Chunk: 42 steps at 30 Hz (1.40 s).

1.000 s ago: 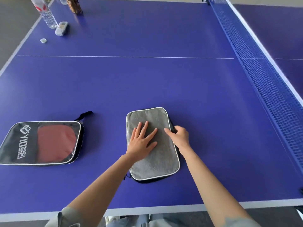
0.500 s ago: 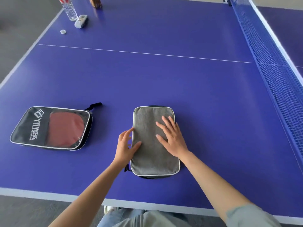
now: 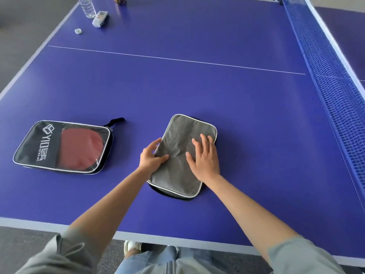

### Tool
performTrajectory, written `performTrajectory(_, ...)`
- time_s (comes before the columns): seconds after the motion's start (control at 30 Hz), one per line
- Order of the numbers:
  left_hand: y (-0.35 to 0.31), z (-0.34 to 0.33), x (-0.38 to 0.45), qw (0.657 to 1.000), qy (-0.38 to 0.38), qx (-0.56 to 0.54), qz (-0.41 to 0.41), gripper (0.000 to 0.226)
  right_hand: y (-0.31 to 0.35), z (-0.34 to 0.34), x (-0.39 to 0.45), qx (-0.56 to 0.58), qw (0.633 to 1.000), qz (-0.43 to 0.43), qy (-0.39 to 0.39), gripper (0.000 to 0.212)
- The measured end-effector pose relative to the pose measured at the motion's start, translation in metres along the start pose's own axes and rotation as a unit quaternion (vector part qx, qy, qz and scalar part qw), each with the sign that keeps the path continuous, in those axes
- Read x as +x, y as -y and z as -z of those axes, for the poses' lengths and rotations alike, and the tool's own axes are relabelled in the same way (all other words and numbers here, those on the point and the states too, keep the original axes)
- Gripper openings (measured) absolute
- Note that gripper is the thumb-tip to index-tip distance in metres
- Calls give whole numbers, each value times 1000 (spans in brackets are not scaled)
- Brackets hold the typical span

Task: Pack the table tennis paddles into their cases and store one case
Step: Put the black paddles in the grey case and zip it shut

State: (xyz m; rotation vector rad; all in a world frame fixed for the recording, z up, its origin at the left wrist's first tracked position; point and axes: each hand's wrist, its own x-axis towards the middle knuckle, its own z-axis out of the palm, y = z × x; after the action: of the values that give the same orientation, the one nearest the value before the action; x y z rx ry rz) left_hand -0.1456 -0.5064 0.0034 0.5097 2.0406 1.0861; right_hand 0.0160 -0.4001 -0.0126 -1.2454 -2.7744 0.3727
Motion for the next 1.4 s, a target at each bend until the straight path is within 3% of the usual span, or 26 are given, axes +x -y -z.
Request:
performTrajectory(0.17, -1, 25, 16, 998, 46, 49, -9, 50, 27, -5, -1, -51, 996, -53, 46, 64)
performTrajectory(0.23, 13, 29, 3, 999, 30, 28, -17, 32, 32, -3, 10, -32, 998, -18, 44, 61)
performTrajectory(0.3, 32, 37, -14, 1000, 1, -19, -13, 22, 40, -4, 19, -23, 996, 73, 52, 59)
performTrajectory(0.37, 49, 47, -28, 998, -14, -59, -2, 31, 49, -8, 25, -33, 988, 136, 61, 56)
performTrajectory(0.5, 59, 59, -39, 998, -17, -63, -12, 46, 56, -15, 27, -40, 990, 127, 43, 53)
performTrajectory(0.63, 65, 54, -49, 977, -180, 83, -85, 37, 53, -17, 25, -39, 991, 123, 28, 53)
performTrajectory(0.7, 66, 52, -54, 965, -229, 88, -89, 24, 55, -17, 26, -38, 991, 125, 24, 53)
performTrajectory(0.77, 67, 47, -54, 978, -188, 53, -76, 16, 54, -18, 27, -38, 991, 124, 19, 53)
performTrajectory(0.83, 66, 39, -52, 989, -133, 29, -53, 23, 53, -19, 27, -37, 991, 124, 12, 53)
performTrajectory(1.03, 61, 33, -44, 992, -112, -52, 22, 34, 53, -23, 27, -39, 991, 125, 4, 52)
performTrajectory(1.2, 50, 35, -37, 961, -72, -235, 129, 30, 54, -22, 26, -37, 992, 124, 5, 52)
performTrajectory(1.3, 43, 30, -27, 980, -20, -144, 134, 52, 55, -19, 26, -31, 992, 121, 12, 50)
performTrajectory(1.4, 41, 27, -19, 984, -20, -114, 132, 56, 56, -16, 26, -45, 992, 116, 26, 49)
